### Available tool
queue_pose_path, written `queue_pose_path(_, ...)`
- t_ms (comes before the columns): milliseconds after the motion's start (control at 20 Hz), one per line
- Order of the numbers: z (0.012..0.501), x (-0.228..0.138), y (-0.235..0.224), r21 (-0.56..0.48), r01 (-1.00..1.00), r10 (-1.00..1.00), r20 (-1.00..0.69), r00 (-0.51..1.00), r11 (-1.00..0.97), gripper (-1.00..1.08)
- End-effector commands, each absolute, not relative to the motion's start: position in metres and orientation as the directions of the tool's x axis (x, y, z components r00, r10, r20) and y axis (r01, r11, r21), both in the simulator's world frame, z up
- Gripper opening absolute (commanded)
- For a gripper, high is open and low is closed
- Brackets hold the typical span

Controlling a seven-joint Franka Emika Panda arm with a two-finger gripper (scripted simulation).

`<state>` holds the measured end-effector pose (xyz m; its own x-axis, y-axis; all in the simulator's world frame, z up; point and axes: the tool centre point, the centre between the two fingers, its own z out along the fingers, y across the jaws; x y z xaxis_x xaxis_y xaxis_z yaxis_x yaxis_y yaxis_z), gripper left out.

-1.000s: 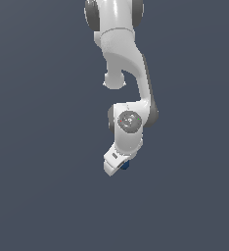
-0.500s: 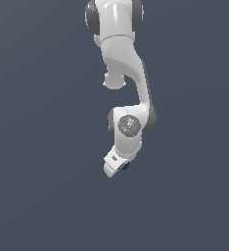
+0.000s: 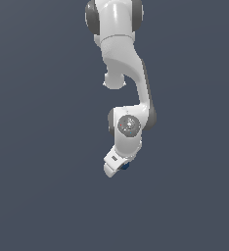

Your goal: Pick up the object and move it to a goal position.

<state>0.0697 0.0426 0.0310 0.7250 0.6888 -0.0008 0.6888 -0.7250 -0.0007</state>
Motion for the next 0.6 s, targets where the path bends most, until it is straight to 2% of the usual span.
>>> queue_pose_path(0, 0.033, 0.070, 0.039, 0.000, 0.689, 0.689, 0.000, 0.725, -0.725, -1.00)
queue_pose_path(250, 0.045, 0.073, 0.016, 0.000, 0.689, 0.689, 0.000, 0.725, -0.725, -1.00)
queue_pose_path(550, 0.074, 0.080, -0.038, 0.000, 0.689, 0.689, 0.000, 0.725, -0.725, -1.00)
